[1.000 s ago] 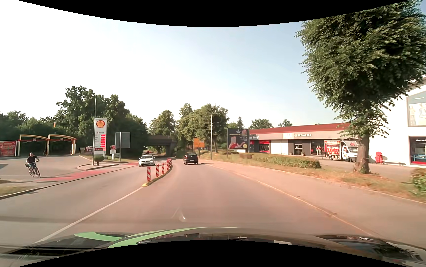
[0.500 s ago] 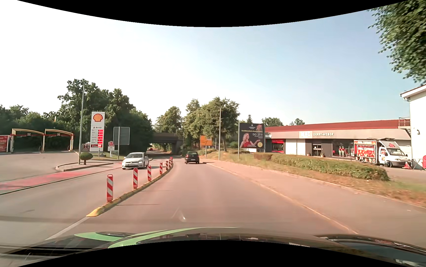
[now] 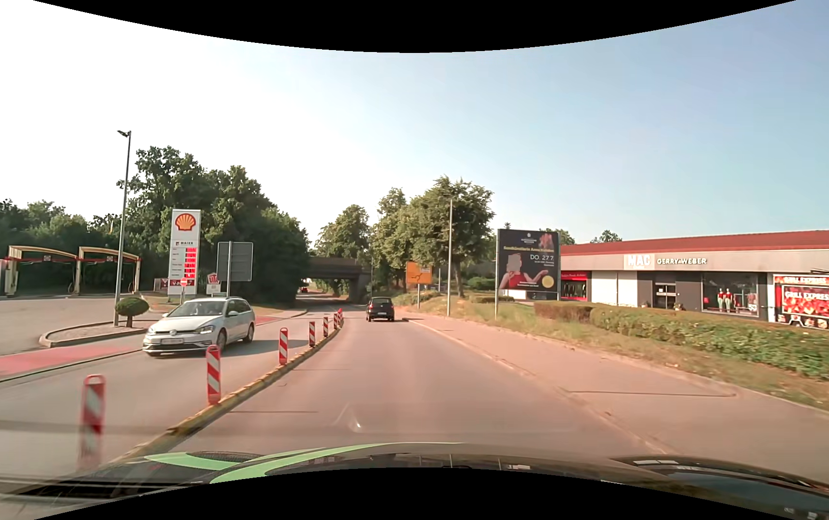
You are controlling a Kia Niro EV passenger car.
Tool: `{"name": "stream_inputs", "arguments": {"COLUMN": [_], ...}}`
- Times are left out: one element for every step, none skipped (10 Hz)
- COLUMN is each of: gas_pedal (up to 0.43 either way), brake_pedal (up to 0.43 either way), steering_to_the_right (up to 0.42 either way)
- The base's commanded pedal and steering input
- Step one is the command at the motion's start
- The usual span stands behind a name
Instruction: Follow the waypoints while adhering to traffic rules and regulations
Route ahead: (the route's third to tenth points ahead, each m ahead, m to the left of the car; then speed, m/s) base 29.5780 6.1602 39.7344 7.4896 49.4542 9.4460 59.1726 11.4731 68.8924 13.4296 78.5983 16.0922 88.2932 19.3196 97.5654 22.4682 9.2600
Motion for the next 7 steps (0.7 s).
{"name": "stream_inputs", "arguments": {"gas_pedal": [0.020,0.020,0.020,0.020,0.028,0.028,0.028], "brake_pedal": [0.000,0.000,0.000,0.000,0.000,0.000,0.000], "steering_to_the_right": [-0.038,-0.037,-0.037,-0.037,-0.037,-0.036,-0.031]}}
